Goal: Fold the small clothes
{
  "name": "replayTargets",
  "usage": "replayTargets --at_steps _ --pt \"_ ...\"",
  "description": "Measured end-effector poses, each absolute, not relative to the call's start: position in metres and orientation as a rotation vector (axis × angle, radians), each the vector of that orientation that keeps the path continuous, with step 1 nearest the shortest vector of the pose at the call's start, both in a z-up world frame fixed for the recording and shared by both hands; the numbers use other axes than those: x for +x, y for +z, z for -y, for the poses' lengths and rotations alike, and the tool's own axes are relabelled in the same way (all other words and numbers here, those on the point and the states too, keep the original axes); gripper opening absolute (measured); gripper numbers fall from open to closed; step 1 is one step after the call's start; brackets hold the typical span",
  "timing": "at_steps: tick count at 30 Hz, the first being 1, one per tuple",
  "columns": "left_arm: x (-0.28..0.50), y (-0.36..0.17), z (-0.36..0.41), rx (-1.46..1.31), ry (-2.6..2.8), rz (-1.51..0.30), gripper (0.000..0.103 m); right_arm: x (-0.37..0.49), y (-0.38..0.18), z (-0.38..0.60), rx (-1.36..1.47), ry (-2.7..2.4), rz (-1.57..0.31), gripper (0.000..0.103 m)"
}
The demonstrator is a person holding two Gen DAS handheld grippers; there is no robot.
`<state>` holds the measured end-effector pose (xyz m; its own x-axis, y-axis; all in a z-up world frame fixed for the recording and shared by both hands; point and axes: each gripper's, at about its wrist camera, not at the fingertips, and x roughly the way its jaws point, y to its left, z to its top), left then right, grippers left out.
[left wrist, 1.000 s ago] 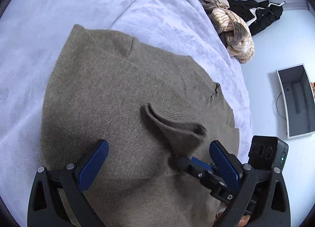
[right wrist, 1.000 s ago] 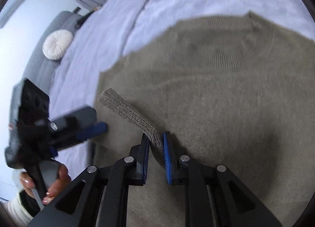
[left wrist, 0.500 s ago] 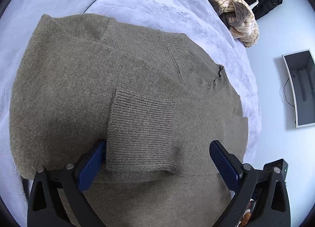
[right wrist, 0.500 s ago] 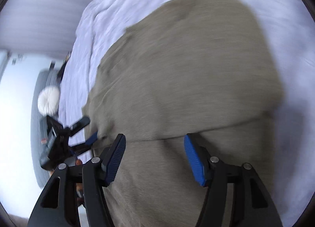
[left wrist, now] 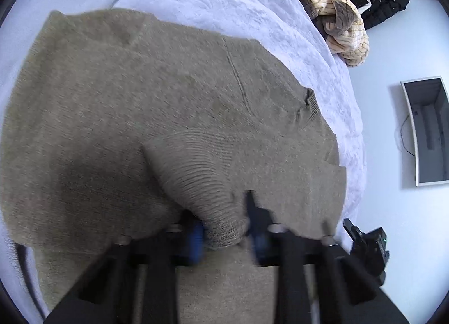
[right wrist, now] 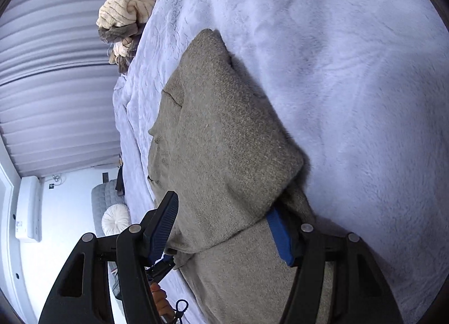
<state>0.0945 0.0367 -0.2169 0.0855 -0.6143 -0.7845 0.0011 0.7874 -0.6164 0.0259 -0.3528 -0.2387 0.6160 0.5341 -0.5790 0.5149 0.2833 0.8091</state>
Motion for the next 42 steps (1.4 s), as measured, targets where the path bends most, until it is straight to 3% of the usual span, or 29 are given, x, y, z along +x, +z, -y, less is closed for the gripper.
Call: replayTargets --at_steps 5,7,12,17,19,20,22,24,30,32,33,38,42 --pt "0.097 -0.183 -0.036 -0.471 -0.546 -1.307 0.022 0.018 -0.23 0.371 1.327 0.012 -0.998 0.063" --pt "0.099 -0.17 -0.039 -0.456 -0.56 -1.267 0.022 0.025 -0.216 0.372 1.241 0.016 -0.994 0.01" --pt "0.102 -0.182 -0.05 -0.432 -0.53 -1.298 0.022 0.033 -0.171 0.376 1.002 0.004 -0.943 0.008" --pt "0.093 -0.221 -0.049 -0.392 -0.472 -1.388 0.022 0.026 -0.207 0.371 0.923 -0.053 -1.167 0.012" --pt "0.09 -0.218 -0.051 -0.396 -0.473 -1.372 0.022 0.013 -0.21 0.375 0.966 -0.026 -1.156 0.016" --pt "0.091 -0.217 -0.051 -0.395 -0.473 -1.372 0.022 0.006 -0.202 0.378 0.951 -0.009 -1.123 0.019" --pt "0.092 -0.216 -0.05 -0.377 -0.473 -1.375 0.022 0.0 -0.184 0.387 0.912 -0.006 -1.06 0.054" --pt "0.092 -0.214 -0.047 -0.353 -0.471 -1.374 0.022 0.005 -0.174 0.398 0.899 -0.002 -1.024 0.066" --pt "0.086 -0.214 -0.044 -0.332 -0.444 -1.369 0.022 0.058 -0.205 0.433 1.068 0.042 -1.069 0.064" --pt "0.085 -0.211 -0.044 -0.328 -0.438 -1.366 0.022 0.071 -0.23 0.432 1.16 0.03 -1.162 0.033" --pt "0.083 -0.209 -0.044 -0.324 -0.437 -1.359 0.022 0.074 -0.234 0.428 1.169 0.026 -1.197 0.009" --pt "0.077 -0.197 -0.041 -0.274 -0.43 -1.305 0.022 0.083 -0.169 0.393 0.642 -0.01 -1.143 0.009" --pt "0.074 -0.205 -0.043 -0.247 -0.385 -1.328 0.022 0.095 -0.184 0.381 0.364 -0.092 -1.234 0.009"
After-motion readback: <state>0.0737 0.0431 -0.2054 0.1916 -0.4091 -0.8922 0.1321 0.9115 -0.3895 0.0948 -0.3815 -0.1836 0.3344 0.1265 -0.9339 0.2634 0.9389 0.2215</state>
